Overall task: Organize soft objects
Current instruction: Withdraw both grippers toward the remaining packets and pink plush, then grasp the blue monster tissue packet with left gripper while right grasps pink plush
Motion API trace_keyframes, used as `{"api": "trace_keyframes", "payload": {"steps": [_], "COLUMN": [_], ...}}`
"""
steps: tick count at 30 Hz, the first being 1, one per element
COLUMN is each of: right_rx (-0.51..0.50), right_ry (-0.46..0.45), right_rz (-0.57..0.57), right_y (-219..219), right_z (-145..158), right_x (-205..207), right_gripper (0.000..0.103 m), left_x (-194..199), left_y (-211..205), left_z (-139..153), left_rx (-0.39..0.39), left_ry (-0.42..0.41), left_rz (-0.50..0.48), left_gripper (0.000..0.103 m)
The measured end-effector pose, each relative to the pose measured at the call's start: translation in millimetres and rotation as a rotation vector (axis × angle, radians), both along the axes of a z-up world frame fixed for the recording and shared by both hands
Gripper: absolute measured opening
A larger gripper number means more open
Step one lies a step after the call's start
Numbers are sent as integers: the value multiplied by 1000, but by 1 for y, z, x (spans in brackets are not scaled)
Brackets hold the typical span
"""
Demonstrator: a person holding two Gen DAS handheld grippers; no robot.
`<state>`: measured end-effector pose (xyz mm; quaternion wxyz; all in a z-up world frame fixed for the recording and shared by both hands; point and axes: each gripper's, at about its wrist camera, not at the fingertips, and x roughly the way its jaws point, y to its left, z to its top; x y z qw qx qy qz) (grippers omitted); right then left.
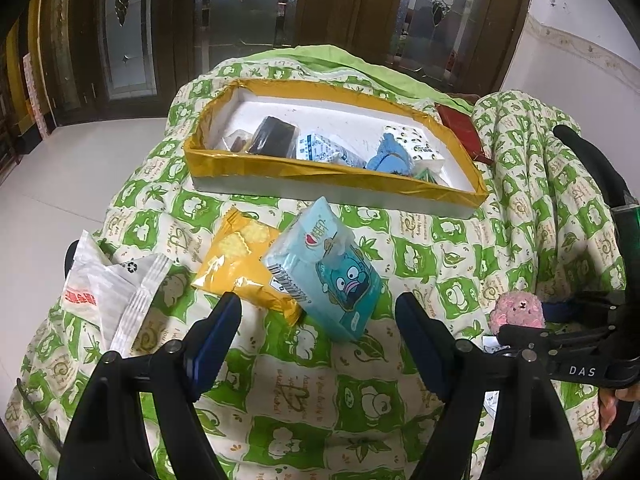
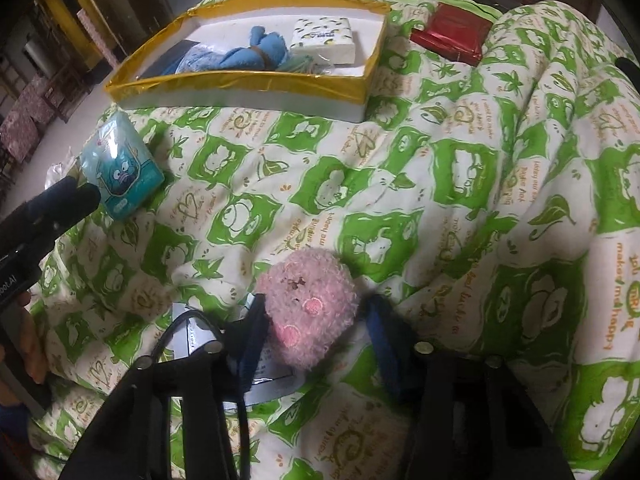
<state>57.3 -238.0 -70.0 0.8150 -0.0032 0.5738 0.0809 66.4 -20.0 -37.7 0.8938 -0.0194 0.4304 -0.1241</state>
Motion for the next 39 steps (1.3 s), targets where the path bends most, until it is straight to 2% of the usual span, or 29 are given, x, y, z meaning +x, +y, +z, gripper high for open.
{"api": "trace_keyframes", "payload": {"steps": [1,4,10,16,19,20,21,22,26,34,36,39], "right_rx": [7,5,14,23,28,31,33,34,44,123,125,126], "right_ry": [-2,-12,-24,-30,-39,-45,-51,-58,-70,-124,-123,-121], "right_rz": [6,22,25,23,24,30,33,36,39,48,49,53], "right_y": [1,3,5,6,5,8,9,12,16,13,14,14], "right_z": [0,1,0,0,1,1,1,1,1,10,10,10], "right_x": [0,0,-1,0,1,2,3,4,7,2,2,1], "right_gripper": [40,35,35,35,34,34,34,34,33,33,33,32], "left_x": [0,2,8,25,32,34,36,37,30,7,2,-2], "left_y": [0,-2,-4,-7,-9,-10,-11,-13,-15,-10,-11,-12], "left_z": [-1,-3,-3,-6,-10,-12,-14,-18,-17,-5,-3,-4], "left_rx": [0,-8,-63,-69,-70,-72,-75,-83,-88,-152,-138,-109], "left_ry": [2,13,9,7,21,33,44,60,57,55,55,54], "left_rz": [-1,-2,-12,-6,-7,-14,-20,-31,-56,-84,-98,-100], "left_gripper": [79,79,79,76,63,48,39,21,14,11,12,28]}}
